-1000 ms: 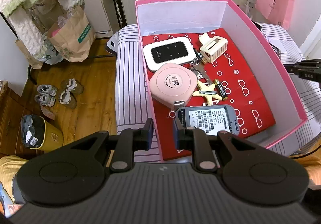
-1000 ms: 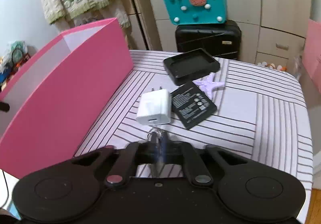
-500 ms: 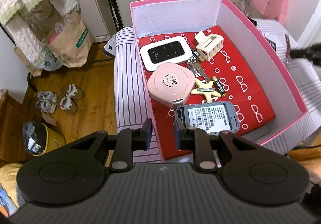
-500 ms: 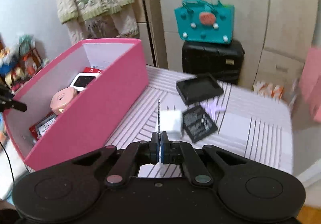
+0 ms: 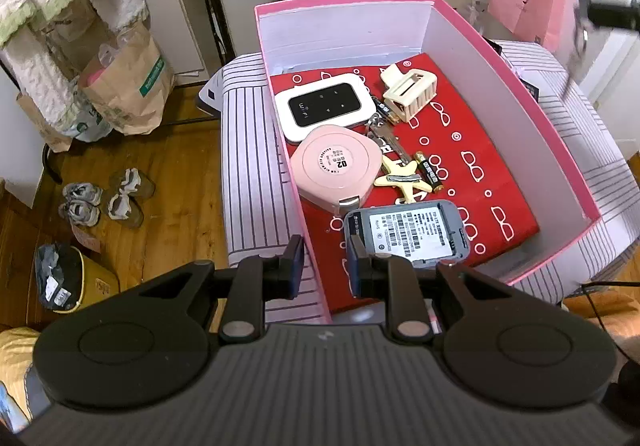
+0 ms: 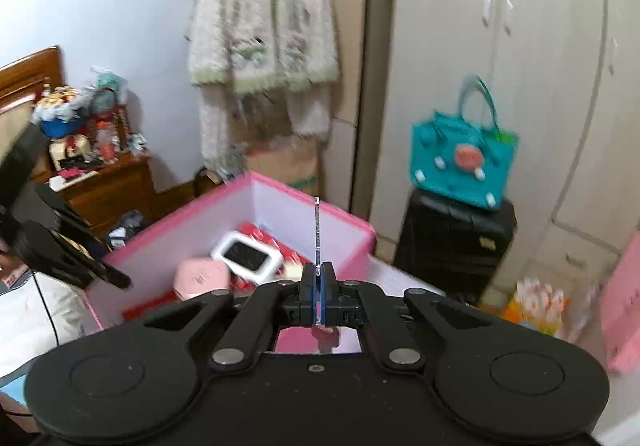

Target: Organize rigid objects

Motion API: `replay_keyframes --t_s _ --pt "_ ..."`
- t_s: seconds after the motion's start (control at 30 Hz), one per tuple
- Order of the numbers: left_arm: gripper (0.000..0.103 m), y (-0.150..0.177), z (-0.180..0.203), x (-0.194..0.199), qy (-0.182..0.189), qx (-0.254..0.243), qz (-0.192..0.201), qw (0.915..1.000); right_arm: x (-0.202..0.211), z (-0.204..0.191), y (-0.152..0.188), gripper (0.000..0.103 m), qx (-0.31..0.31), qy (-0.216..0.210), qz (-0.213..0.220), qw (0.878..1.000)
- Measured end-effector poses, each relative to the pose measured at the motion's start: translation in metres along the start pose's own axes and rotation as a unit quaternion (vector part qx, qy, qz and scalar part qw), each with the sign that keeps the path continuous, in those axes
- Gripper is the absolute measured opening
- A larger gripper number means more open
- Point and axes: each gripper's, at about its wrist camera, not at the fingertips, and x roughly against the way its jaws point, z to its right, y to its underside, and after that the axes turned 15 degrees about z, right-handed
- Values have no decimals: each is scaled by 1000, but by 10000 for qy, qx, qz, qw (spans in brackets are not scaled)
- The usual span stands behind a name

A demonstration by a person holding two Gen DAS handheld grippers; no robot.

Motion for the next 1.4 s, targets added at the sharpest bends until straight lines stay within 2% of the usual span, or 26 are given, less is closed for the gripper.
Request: replay_keyframes --t_s 0.1,0.2,0.33,0.47,0.6,0.7,0.8,0.93,1.07,1.17,1.23,1.3,1.4 --pt "20 1 0 1 10 -24 31 10000 -3 -12 -12 4 -19 -333 143 9993" --pt "20 2 -2 1 33 50 52 10000 -15 -19 -6 4 -208 -704 148 9972" --pt "20 1 -3 1 44 91 34 9999 -45 -24 16 4 -436 -968 -146 9942" --pt "20 1 -3 1 39 84 29 10000 -72 -28 34 4 -279 -1023 -468 9933" --pt "20 1 -4 1 19 100 42 9999 -86 -23 46 4 -56 -800 -626 9948" --pt "20 0 -6 1 32 154 17 9999 -89 -17 47 4 -145 -665 -703 9952" --pt "20 -1 -6 0 30 186 -15 9998 -78 -6 44 9 -346 -601 -534 9962" --pt "20 -1 -3 -1 -35 169 -7 9999 -61 10 40 9 -719 -625 -330 9949" --pt "20 0 -3 -1 -54 244 15 9997 -39 27 43 9 -872 -404 -179 9952" --pt "20 1 -4 0 -56 314 21 9995 -27 44 53 17 -1009 -67 -194 9947" --pt "20 1 -4 0 -83 324 23 9994 -22 57 65 27 -1126 272 -276 9929" --pt "20 0 -2 0 -103 315 18 9994 -18 69 77 29 -1180 586 -388 9905" --pt "20 0 -2 0 -129 340 11 9993 -14 81 97 40 -1236 846 -543 9872"
